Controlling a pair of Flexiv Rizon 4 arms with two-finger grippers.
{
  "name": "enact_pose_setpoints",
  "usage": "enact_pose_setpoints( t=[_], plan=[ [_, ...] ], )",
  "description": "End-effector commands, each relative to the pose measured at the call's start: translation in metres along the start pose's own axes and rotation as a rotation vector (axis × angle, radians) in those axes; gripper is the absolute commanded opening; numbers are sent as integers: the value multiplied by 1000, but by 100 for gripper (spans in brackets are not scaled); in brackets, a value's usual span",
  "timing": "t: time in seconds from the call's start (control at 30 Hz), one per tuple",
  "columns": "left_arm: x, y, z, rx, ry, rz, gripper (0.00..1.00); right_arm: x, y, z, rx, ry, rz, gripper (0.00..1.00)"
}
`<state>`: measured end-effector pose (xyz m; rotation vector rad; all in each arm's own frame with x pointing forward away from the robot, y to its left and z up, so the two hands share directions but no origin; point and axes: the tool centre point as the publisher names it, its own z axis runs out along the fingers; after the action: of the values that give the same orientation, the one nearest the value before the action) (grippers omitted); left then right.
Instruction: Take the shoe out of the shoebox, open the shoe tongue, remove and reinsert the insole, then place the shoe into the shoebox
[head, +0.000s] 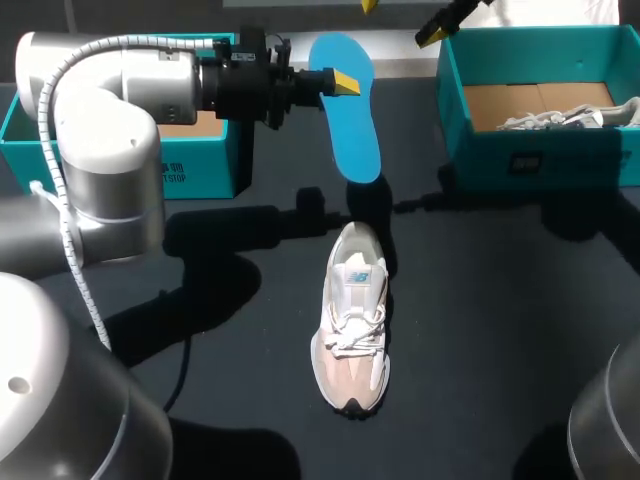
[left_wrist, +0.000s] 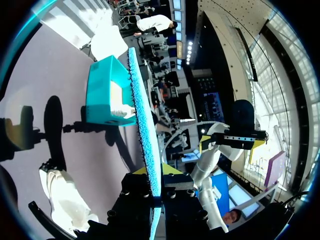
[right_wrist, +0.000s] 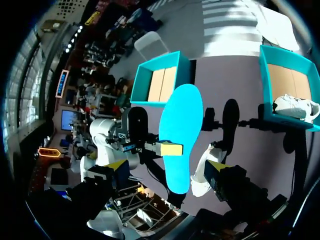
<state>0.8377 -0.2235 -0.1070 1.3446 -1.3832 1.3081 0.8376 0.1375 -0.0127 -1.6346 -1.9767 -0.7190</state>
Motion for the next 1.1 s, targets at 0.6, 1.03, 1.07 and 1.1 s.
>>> enact_pose_setpoints(
  t=[0.6, 1.03, 1.07, 1.1],
  plan=[
    [0, 1, -1, 0, -2, 0, 0, -30, -7, 13, -164, 595, -104, 100],
    [0, 1, -1, 0, -2, 0, 0, -43, -8, 23, -189, 841, -38, 100],
    [0, 1, -1, 0, -2, 0, 0, -44, -9, 26, -191, 870, -58, 100],
    [0, 1, -1, 0, -2, 0, 0, -44, -9, 26, -197, 873, -60, 100]
  ],
)
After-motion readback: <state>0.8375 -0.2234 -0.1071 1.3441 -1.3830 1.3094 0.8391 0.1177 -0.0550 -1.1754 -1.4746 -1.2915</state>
